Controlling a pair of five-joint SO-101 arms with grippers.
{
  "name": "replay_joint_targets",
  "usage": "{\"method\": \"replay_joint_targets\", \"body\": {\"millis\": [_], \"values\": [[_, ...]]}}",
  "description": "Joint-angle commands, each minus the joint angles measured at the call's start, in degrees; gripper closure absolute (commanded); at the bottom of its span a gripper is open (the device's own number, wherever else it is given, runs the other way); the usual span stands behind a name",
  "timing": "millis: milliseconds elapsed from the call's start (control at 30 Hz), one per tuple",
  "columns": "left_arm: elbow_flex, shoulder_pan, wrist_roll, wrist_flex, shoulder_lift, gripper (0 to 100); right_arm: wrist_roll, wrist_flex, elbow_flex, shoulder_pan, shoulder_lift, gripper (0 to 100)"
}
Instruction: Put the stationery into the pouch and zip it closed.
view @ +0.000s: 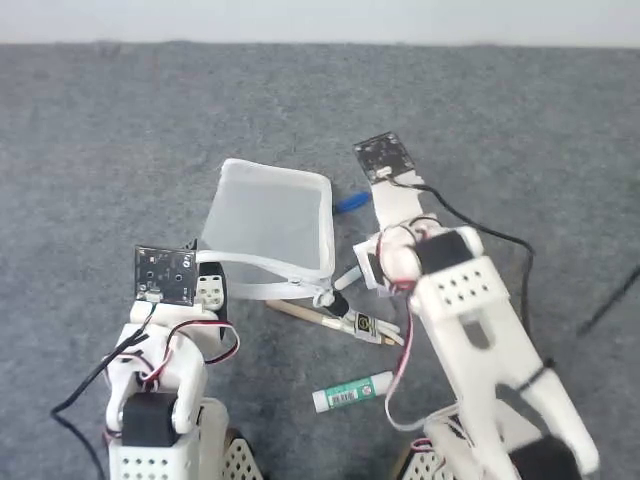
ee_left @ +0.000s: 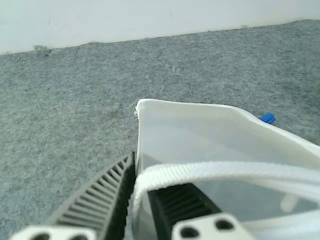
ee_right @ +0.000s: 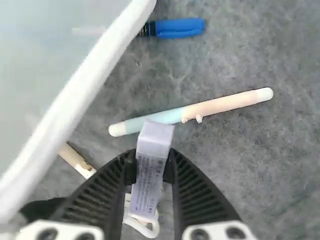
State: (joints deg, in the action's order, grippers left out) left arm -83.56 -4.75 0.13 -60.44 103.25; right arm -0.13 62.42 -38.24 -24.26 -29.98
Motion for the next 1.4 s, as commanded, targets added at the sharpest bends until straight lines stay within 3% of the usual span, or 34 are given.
{"method": "replay_joint_targets", "body": {"millis": [0, 267, 533, 800, 1033, 1200, 1367], "values": [[2.95, -0.35, 0.26, -0.09, 1.23, 99, -3.60, -1.01, -0.70, -0.66, -8.66, 99.1], [2.95, -0.35, 0.26, -0.09, 1.23, 99, -4.48, -3.38, -6.42, -0.75, -22.46, 99.1], [2.95, -0.35, 0.35, -0.09, 1.23, 99, -4.04, -10.95, -17.76, -8.92, -39.60, 99.1], [2.95, -0.35, 0.35, -0.09, 1.23, 99, -4.04, -11.47, -18.73, -10.86, -52.18, 99.1], [2.95, -0.26, 0.35, -0.09, 1.23, 99, -3.69, -19.56, -19.34, -27.30, -56.40, 99.2], [2.95, -0.26, 0.26, -0.09, 1.23, 99, 7.38, -32.40, -25.23, -29.93, -56.04, 99.2], [2.95, -0.26, 0.26, -0.09, 1.23, 99, 9.85, -42.07, -33.05, -32.48, -56.04, 99.2]]}}
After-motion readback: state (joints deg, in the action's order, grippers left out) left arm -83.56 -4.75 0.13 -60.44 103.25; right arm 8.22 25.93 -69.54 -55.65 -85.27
